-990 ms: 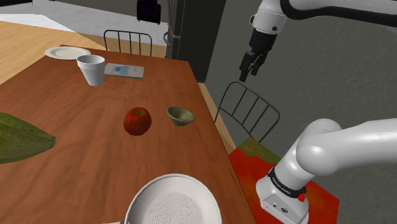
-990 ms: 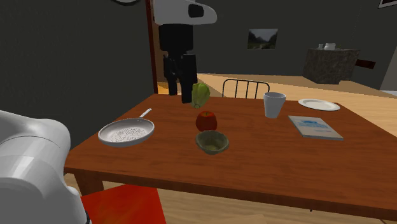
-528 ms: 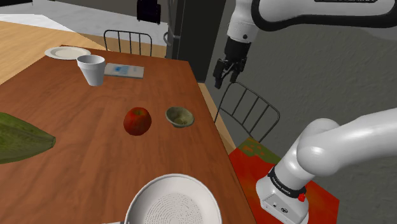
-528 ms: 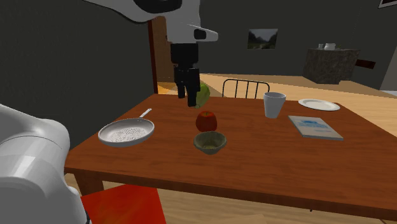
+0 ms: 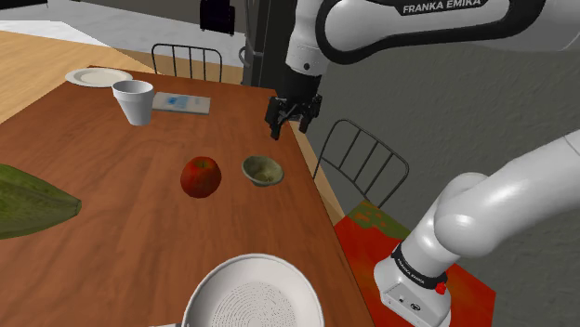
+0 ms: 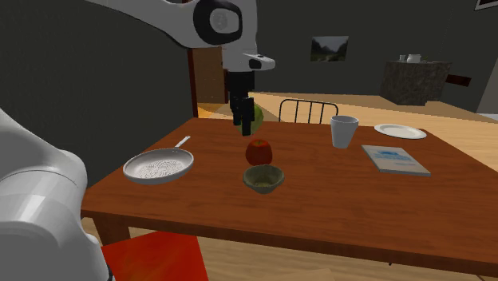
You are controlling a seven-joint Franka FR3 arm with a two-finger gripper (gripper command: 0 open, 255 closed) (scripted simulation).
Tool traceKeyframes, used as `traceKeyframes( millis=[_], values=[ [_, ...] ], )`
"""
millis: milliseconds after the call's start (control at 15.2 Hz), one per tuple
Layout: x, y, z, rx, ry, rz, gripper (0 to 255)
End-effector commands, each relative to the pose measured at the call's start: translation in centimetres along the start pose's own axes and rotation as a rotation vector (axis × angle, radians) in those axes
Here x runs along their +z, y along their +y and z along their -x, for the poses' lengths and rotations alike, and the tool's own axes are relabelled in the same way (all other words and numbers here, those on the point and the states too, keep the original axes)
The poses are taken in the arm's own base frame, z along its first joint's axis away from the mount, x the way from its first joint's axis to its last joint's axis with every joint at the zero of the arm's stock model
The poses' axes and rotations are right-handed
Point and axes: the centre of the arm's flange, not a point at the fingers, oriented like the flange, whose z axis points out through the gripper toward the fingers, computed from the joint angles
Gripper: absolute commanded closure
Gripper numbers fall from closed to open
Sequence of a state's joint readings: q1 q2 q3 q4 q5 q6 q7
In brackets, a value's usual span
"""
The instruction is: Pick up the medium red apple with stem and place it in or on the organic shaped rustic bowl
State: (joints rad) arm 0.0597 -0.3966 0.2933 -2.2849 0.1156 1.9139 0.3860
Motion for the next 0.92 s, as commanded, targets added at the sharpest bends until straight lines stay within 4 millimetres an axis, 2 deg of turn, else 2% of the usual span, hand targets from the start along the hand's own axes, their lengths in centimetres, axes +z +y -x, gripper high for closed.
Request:
traceKeyframes(
  millis=[0,858],
  values=[
    [0.9,-1.8,-1.4,0.022,0.003,-0.011,0],
    [6.3,-14.2,-10.5,0.153,0.021,-0.072,0]
  ],
)
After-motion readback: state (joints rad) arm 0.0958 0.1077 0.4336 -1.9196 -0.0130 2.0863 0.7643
